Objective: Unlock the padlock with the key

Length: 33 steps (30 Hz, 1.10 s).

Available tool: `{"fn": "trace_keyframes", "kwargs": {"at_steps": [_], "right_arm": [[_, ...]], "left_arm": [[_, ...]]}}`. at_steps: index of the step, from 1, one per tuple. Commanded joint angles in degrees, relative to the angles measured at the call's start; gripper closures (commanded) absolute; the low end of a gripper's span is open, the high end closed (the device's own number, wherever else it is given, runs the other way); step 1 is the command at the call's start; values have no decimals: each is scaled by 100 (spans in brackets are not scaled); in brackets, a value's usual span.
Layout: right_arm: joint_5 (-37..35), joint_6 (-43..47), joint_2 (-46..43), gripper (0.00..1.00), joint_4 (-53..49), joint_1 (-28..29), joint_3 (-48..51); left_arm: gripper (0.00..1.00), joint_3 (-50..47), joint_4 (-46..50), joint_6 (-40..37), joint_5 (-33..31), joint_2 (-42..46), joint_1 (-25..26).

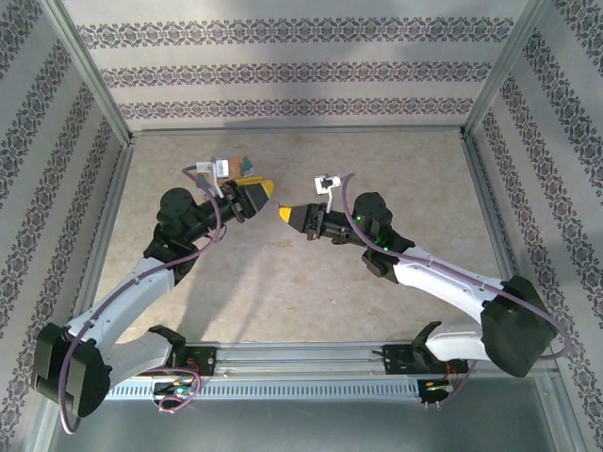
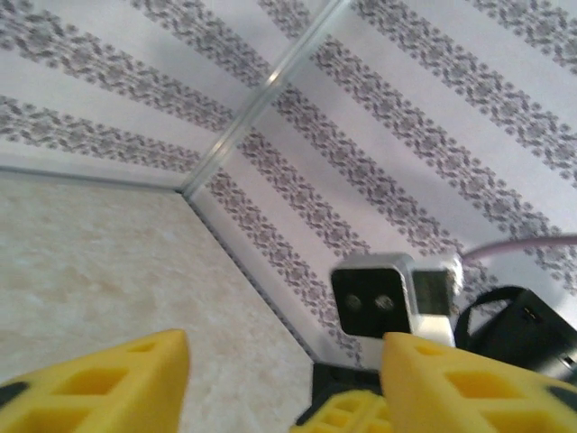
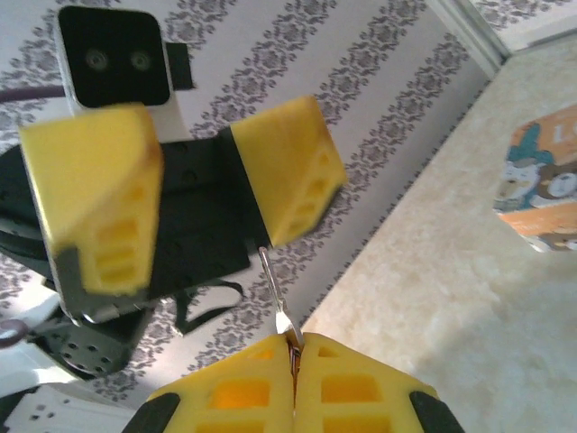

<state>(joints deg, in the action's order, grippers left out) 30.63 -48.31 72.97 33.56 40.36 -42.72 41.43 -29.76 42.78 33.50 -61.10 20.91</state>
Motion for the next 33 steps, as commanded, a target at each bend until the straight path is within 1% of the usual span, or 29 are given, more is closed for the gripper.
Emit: {"fn": "trace_keyframes", "kwargs": {"at_steps": [1,3,5,8,10,12,14,18,22,25,30,33], "right_arm": [[-349,582,-359,100,-841,0,140],[-592,860,-558,100,-1457,-2,135],[-878,1176,-744,100,-2202,-1,61],[-1253,1591,-974,100,-3133,-2,-38],[-1508,1764,-1109,100,-3614,-1,-74],[-1706,1850,-1202,100,-3949,-1,-74],[-1842,1865,-1288,100,-4125,-2,-24],[-2040,1800,-1457,100,-4290,1,135],[-2212,1749,-1660,100,-4502,9,267],[-2344,1712,-1848,100,-4687,12,358],[-2558,1635,-2203,100,-4954,24,507],[-2665,1567,-2417,100,-5050,22,621]], "left_arm": [[34,74,674,-62,-338,114,-291],[30,121,1002,-88,-495,86,-446],[29,238,1440,-195,-648,-3,-581],[23,503,2038,-648,-940,-256,-669],[18,755,2452,-1029,-1315,-498,-679],[16,1066,2914,-1345,-1657,-833,-698],[14,1477,3399,-1592,-1968,-1259,-709],[15,2513,4473,-2199,-2528,-2283,-728],[15,3323,4997,-2654,-3165,-3172,-729],[14,3929,5310,-2859,-3320,-3805,-748],[14,4911,5779,-2981,-3246,-4766,-757],[14,5245,5846,-2934,-3194,-5175,-761]]}}
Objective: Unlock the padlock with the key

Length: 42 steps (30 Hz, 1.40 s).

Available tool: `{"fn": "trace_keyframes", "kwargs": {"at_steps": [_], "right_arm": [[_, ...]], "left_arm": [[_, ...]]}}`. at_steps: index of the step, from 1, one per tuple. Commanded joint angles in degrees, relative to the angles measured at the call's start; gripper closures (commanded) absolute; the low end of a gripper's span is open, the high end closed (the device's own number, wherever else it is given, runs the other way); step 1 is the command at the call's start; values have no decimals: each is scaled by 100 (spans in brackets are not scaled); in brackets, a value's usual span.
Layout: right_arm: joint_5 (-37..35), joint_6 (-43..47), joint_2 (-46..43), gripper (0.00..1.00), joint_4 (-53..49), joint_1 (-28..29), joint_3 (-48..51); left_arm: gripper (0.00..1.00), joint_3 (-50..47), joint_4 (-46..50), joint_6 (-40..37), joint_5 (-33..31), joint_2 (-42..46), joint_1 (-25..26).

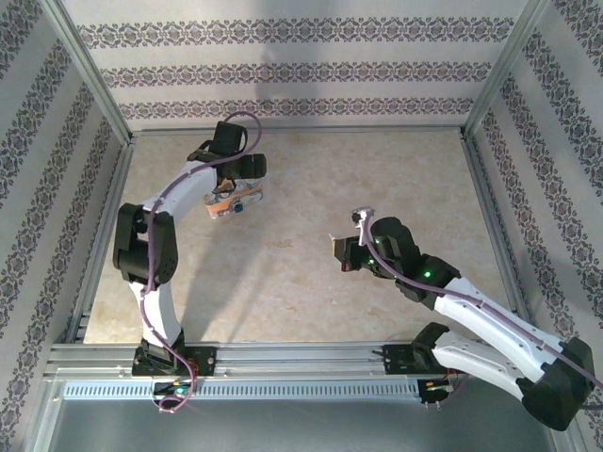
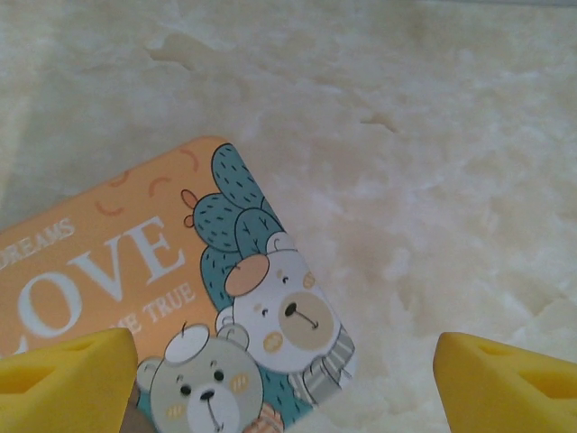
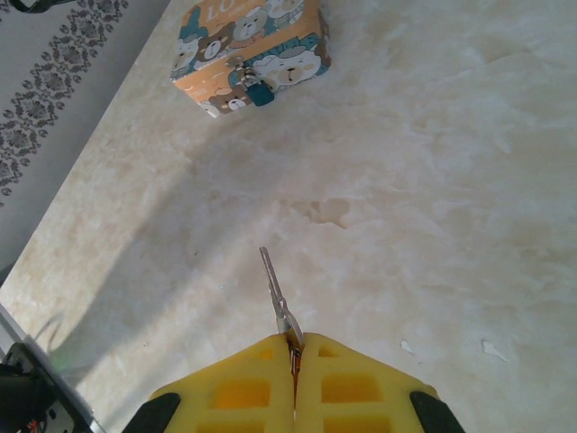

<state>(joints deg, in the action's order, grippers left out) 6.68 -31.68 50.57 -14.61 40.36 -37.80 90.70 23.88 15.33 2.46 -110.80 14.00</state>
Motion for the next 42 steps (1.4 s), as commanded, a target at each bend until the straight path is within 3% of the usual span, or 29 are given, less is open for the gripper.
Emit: {"fn": "trace_keyframes", "kwargs": {"at_steps": [1,10,20,29,42], "right_arm": [[-302,-110,-240,100,-275,7,156],[-473,-180,-633,100,-641,14,229],[-586,-154,-706,100,-932,-15,116],[-410,-228,-798,100,-1066,-273,96],[416,-512,-1085,100,-1096,-1427,411]], "left_arm": [[14,432,526,-180,-86,-320,-67],[14,1275,988,-266,-20,-1121,-70],[14,1326,1185,-312,264,-1419,-29],[15,238,828,-260,253,-756,274],[16,-1157,385,117,296,188,1300]]}}
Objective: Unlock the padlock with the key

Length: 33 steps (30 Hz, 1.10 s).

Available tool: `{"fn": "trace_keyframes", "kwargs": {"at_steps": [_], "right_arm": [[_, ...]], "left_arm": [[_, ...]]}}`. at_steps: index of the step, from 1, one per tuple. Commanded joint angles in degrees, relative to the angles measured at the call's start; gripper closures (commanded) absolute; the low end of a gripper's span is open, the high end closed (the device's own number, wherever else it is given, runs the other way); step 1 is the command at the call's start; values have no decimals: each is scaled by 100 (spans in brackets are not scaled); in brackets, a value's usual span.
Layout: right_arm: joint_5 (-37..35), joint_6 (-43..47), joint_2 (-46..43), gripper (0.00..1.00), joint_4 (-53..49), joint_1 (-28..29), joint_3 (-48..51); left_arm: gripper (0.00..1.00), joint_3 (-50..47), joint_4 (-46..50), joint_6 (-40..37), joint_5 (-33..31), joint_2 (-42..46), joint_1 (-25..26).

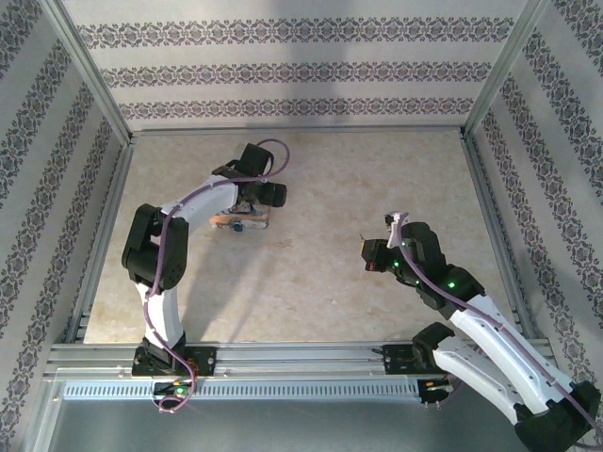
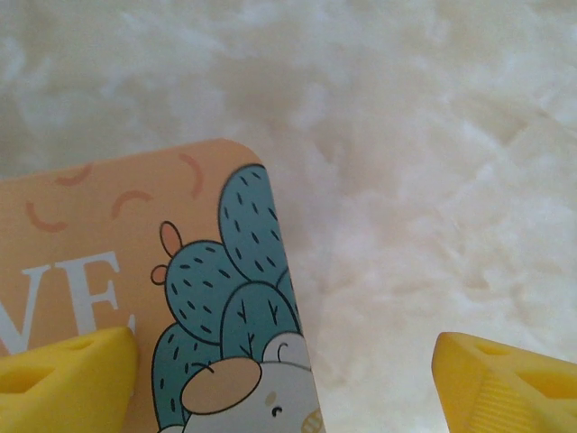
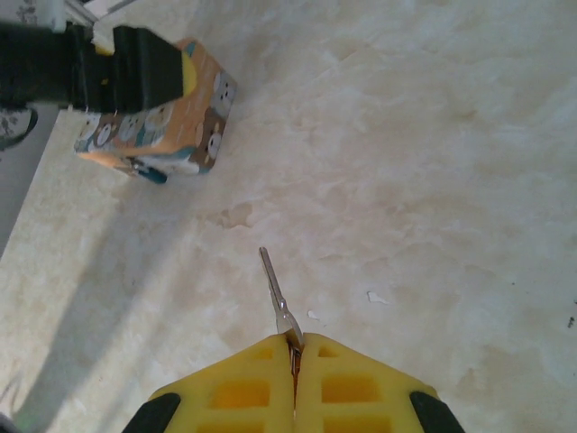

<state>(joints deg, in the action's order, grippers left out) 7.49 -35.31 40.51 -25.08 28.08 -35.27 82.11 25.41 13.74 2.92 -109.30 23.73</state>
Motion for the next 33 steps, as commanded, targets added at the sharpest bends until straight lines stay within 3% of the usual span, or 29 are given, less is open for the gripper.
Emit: {"fn": "trace_keyframes", "kwargs": {"at_steps": [1,17,25,33], "right_arm": [[433,-167,-111,100,-50,-305,193],[1132,-113,-275,100,-218,-1233,357],[1145,-64,-250,100,-303,-1326,336],[1141,-138,-375,100,-348,-1349,426]], "left_arm": [[16,-349,236,335,231,82,453],[16,-794,-202,1266,391,439,1856],[17,-201,-436,1422,770,-55,2066],[16,883,-208,1139,707,-860,2057]]}}
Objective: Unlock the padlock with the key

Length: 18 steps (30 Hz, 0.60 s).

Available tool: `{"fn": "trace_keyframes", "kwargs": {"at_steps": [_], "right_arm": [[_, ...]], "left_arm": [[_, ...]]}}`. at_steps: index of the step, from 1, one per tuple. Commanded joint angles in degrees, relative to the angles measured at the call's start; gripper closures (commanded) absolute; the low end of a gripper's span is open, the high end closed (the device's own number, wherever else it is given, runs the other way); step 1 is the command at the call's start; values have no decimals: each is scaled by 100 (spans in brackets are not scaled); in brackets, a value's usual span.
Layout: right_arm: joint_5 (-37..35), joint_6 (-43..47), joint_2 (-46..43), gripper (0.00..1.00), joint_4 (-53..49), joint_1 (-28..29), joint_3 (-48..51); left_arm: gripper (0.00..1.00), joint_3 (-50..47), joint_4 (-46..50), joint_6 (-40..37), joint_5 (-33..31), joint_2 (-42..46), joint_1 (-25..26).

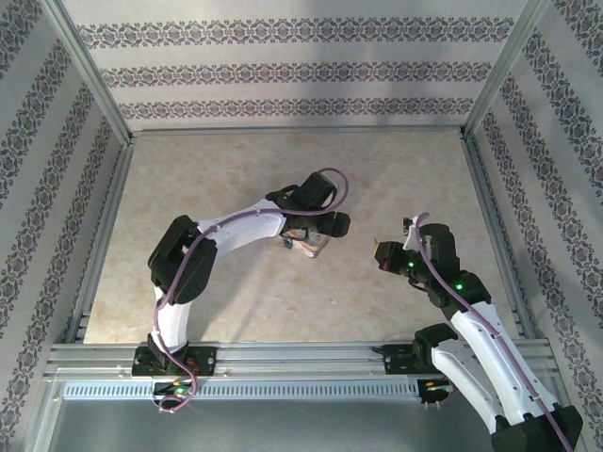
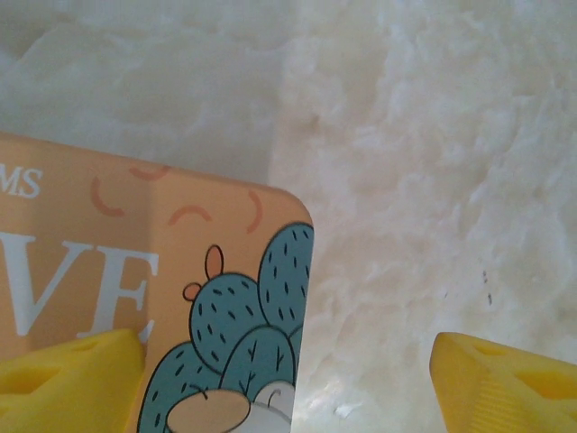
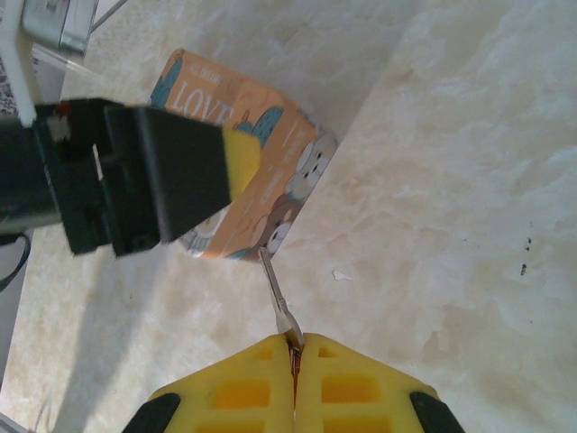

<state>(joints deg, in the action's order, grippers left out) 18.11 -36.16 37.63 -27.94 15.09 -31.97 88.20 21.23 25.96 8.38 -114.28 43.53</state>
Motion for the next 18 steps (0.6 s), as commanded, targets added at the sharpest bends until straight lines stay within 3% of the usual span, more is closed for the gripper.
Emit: {"fn": "trace_keyframes", "kwargs": {"at_steps": [1,10,18], "right_arm": [[79,-58,-111,100,-62,-50,115],[129,-62,-99,100,-38,-48,162],[569,63,226,100,433,-42,140]], "left_arm": [[16,424,238,-108,187,-466,77],[15,996,245,-311,438,-439,18],[13,-368,-598,-430,561,1074,-334]]}}
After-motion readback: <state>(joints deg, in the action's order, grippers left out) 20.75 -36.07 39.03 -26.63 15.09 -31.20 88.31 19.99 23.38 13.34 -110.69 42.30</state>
